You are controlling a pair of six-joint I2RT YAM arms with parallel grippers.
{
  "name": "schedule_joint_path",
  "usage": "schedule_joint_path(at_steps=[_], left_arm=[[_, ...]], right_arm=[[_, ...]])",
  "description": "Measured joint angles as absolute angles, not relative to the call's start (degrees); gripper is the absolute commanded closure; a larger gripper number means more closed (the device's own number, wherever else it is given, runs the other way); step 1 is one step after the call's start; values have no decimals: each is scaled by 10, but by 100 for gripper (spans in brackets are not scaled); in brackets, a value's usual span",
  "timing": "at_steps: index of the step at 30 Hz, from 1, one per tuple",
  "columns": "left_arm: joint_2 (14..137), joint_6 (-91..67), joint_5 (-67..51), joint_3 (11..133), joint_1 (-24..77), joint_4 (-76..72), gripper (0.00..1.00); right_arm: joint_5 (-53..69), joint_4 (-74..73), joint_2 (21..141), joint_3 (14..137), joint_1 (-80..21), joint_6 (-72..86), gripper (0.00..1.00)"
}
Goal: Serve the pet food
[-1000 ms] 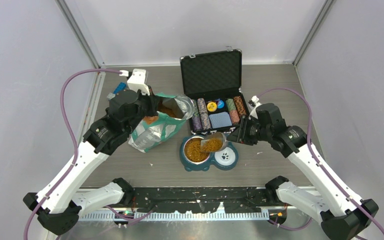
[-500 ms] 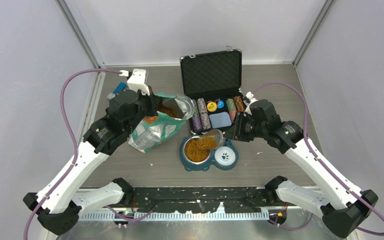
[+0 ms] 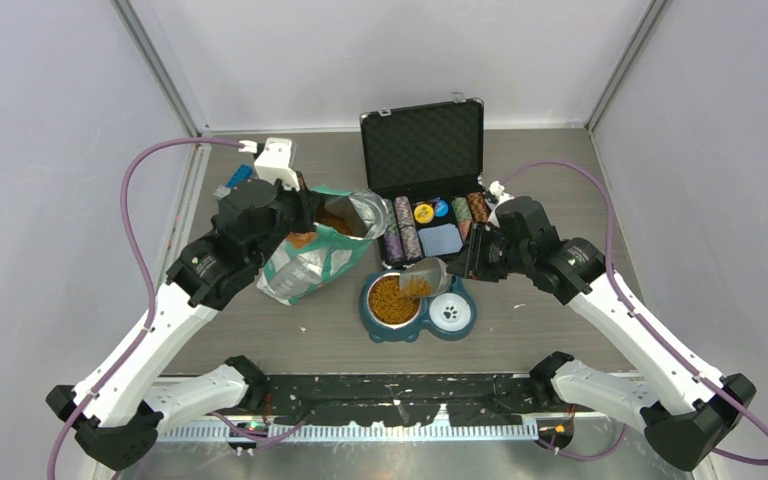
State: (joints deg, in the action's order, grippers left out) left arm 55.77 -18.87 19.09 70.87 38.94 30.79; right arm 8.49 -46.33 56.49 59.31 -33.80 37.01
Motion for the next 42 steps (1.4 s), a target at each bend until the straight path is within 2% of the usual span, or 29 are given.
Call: schedule_joint_path(at_steps=[42], left_arm=[[559,-189,195,709,389,307,100]], right_arm=[[6,-529,591,672,-408,302,95]])
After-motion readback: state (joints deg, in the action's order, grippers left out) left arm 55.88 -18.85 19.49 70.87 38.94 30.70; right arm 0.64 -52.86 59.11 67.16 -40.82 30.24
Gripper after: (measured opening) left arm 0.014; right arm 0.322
